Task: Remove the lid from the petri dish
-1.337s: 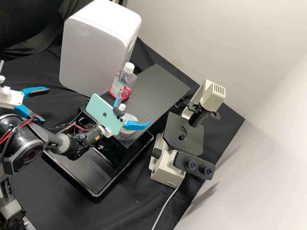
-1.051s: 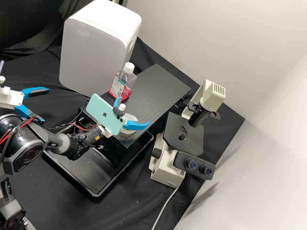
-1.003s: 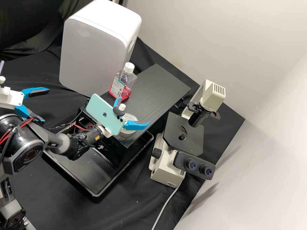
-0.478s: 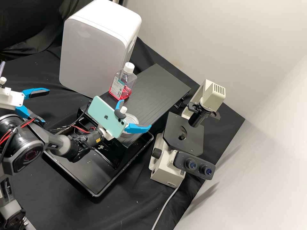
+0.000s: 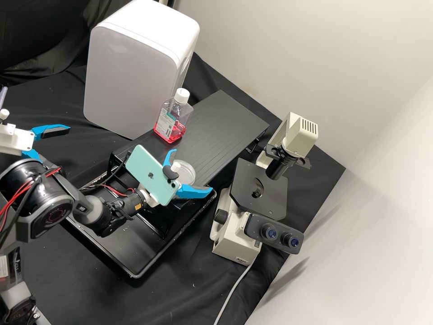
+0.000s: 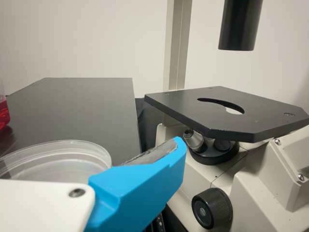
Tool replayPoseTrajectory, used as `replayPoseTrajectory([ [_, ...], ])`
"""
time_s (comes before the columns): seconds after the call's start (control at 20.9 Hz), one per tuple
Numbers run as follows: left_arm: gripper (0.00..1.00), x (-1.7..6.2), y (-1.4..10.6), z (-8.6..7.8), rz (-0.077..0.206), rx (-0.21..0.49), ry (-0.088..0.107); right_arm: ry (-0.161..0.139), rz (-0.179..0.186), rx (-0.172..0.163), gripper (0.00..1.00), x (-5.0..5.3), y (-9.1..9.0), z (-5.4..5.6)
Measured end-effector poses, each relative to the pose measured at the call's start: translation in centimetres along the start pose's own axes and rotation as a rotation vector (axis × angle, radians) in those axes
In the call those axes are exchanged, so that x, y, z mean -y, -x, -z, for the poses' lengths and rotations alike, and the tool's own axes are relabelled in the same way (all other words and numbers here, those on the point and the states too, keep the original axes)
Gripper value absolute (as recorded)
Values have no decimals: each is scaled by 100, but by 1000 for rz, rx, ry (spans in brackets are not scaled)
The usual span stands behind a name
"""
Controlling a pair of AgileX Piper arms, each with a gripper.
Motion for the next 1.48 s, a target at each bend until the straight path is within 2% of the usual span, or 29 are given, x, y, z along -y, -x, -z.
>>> replayPoseTrajectory([
  [0.24,100,9,-3,2,4,-1,0,-20,0,0,100,8,-4,-9],
  [0.33,100,1,-12,1,0,0,0,-37,0,0,100,8,-4,-9],
  [0.53,100,-7,-27,0,-3,1,0,-38,-4,2,100,-14,2,-3],
  [0.62,100,-1,-29,2,-1,0,0,-39,-7,15,100,-66,17,1],
  [0.72,100,-1,-29,2,-1,0,0,-48,-36,11,100,-162,46,23],
  [0.86,100,-1,-29,2,-1,0,0,-64,-60,9,100,-236,93,29],
  [1.15,100,-1,-29,2,-1,0,0,-63,-32,30,100,-169,165,-18],
  [1.34,100,-1,-29,2,-1,0,0,-67,10,36,100,-55,213,-25],
  [1.48,100,-1,-29,2,-1,0,0,-68,11,29,100,-19,228,-41],
])
